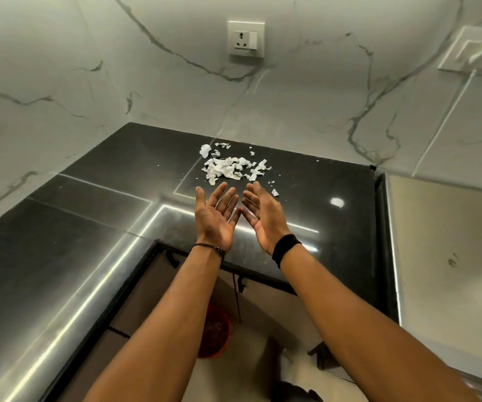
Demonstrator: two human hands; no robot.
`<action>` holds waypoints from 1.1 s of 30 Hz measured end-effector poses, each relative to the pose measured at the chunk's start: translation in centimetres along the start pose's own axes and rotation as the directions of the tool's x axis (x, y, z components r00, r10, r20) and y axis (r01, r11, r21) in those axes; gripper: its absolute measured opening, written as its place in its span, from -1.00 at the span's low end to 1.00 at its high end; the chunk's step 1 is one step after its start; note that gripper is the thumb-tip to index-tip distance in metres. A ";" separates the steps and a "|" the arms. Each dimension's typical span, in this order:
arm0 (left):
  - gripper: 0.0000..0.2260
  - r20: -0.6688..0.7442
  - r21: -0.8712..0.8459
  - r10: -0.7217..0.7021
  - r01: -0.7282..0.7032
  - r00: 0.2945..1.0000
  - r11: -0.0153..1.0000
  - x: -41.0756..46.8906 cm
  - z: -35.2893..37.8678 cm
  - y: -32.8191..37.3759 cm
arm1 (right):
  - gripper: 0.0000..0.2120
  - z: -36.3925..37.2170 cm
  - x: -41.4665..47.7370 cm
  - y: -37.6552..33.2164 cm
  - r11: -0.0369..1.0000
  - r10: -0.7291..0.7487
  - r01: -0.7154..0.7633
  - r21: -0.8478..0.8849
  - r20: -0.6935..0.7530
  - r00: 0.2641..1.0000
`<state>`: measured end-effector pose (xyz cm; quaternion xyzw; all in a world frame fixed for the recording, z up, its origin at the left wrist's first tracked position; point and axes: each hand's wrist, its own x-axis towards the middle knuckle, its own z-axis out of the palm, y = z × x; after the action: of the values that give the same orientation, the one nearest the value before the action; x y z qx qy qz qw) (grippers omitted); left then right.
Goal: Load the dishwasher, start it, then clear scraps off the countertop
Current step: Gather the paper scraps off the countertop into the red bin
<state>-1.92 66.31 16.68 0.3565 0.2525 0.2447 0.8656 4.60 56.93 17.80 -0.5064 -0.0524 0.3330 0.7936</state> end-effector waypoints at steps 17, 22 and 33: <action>-0.35 -0.063 -0.082 -0.107 0.102 0.992 0.991 15.3 6.7 -6.5 | -0.77 -10.3 17.2 -4.1 0.993 0.057 -0.073 -0.089 -0.165 0.985; -0.36 -0.092 -0.102 -0.134 0.125 0.987 0.987 17.9 6.7 -7.3 | -0.83 -11.1 19.8 -2.9 0.985 0.086 -0.114 -0.133 -0.200 0.976; -0.35 -0.090 -0.068 -0.214 0.208 0.973 0.976 23.1 5.3 -6.8 | -0.73 -13.1 24.0 1.4 0.260 -0.168 0.023 -0.965 -0.021 0.986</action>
<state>20.38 73.43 8.82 0.2903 0.3235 0.1755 0.8834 28.05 61.19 4.21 -0.8979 -0.2262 0.1537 0.3449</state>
